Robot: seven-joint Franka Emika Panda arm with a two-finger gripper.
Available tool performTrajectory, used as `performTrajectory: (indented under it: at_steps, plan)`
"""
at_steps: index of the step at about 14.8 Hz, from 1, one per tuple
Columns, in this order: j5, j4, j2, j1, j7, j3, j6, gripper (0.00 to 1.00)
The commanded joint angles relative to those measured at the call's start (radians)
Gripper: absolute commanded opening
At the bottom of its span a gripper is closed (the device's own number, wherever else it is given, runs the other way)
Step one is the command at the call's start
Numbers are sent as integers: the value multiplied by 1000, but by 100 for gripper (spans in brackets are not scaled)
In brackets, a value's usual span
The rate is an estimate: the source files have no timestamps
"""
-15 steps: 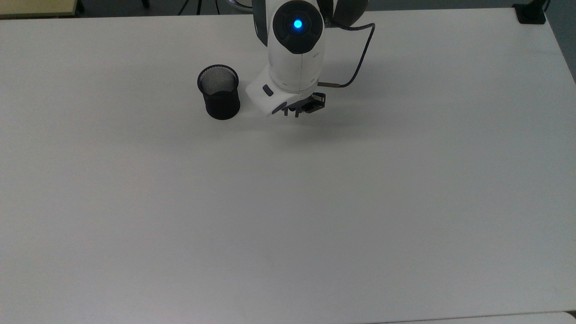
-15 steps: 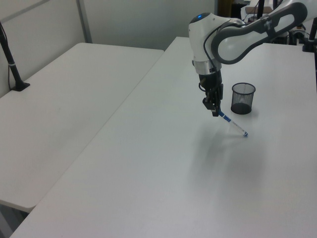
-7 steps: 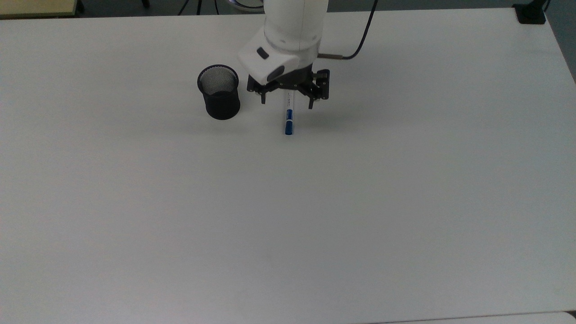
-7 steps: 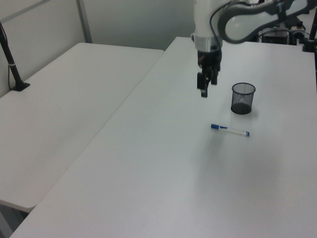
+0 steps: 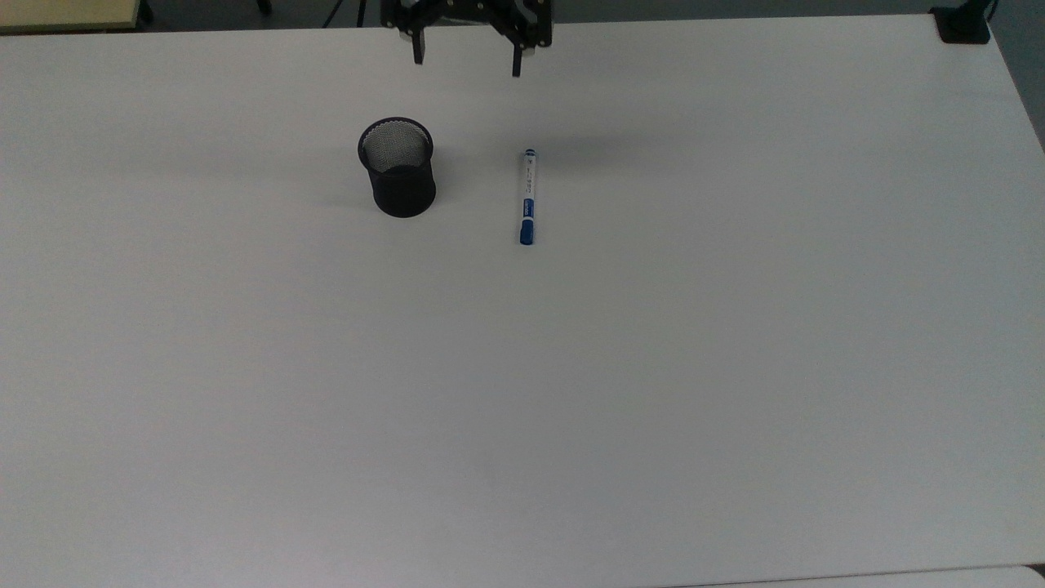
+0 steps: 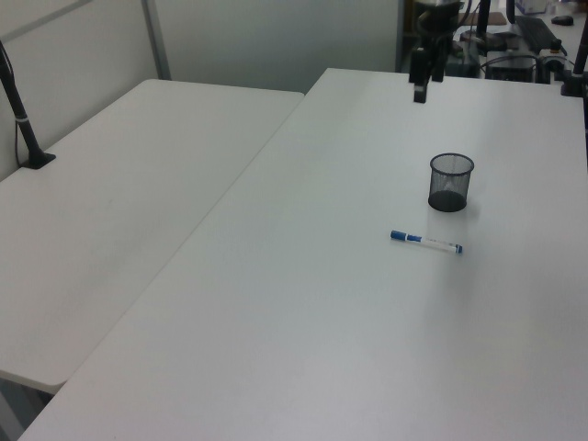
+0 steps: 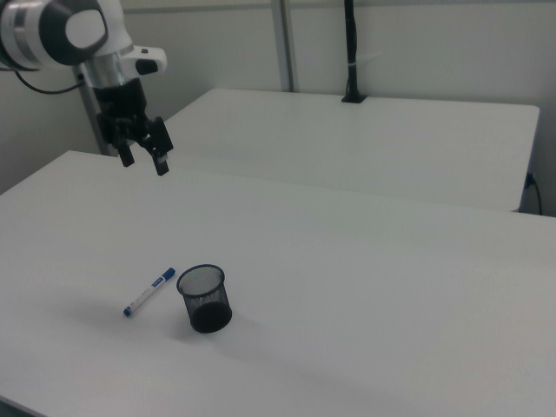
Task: Remove the marker
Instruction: 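Open the gripper, release the marker, and raise the gripper away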
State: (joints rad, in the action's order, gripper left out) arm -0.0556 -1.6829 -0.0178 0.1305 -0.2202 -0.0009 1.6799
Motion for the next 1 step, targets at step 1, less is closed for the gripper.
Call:
performTrajectory:
  at_steps: [1]
  plan:
    - [10, -32, -42, -2, 25, -2, -35, 100]
